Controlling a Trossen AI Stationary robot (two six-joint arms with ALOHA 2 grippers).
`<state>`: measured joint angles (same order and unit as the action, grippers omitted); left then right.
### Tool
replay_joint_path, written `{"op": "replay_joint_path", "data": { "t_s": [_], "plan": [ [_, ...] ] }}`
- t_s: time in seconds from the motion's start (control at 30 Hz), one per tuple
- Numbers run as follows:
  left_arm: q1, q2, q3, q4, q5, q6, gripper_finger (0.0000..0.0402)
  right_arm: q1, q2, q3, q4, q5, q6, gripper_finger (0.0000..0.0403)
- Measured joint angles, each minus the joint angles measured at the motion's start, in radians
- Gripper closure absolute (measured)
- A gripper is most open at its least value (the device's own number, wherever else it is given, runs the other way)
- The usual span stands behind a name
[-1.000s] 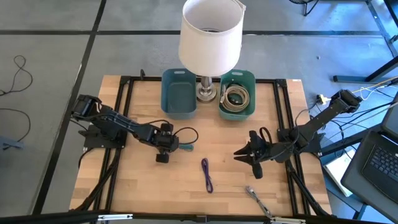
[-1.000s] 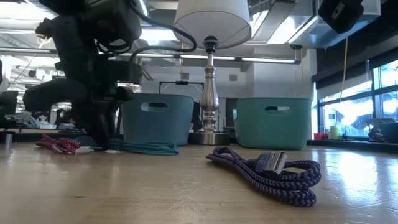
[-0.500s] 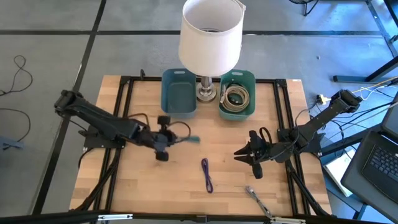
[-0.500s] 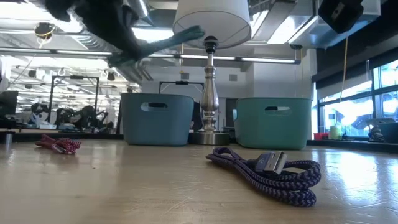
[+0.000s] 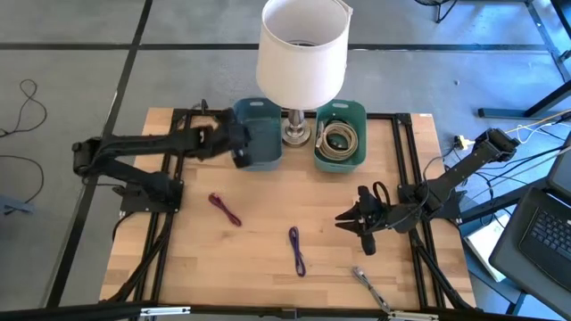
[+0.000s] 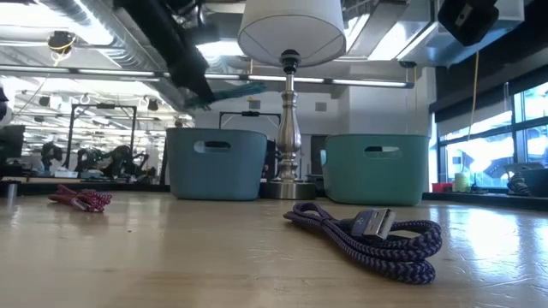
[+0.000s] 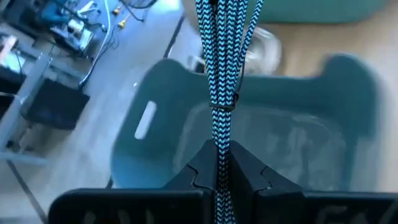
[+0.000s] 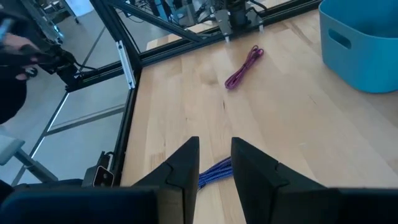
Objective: Pick & Place USB Port
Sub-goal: Put the blue usb cable into the blue bin
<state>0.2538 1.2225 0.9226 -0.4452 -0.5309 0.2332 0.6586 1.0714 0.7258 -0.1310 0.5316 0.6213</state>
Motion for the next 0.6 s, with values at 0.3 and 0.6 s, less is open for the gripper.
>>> {"op": "replay_joint_path", "data": {
  "t_s": [0.3, 0.6],
  "plan": [
    [0.257, 0.09, 0.0, -0.003, 0.229, -0.018, 0.0389, 0.0, 0.01, 0.0, -0.001, 0.0, -0.002, 0.0308],
    [0.273, 0.26, 0.0, 0.057, 0.308, -0.02, 0.0389, 0.0, 0.017, 0.0, 0.001, 0.0, 0.003, 0.0308]
  ]
}}
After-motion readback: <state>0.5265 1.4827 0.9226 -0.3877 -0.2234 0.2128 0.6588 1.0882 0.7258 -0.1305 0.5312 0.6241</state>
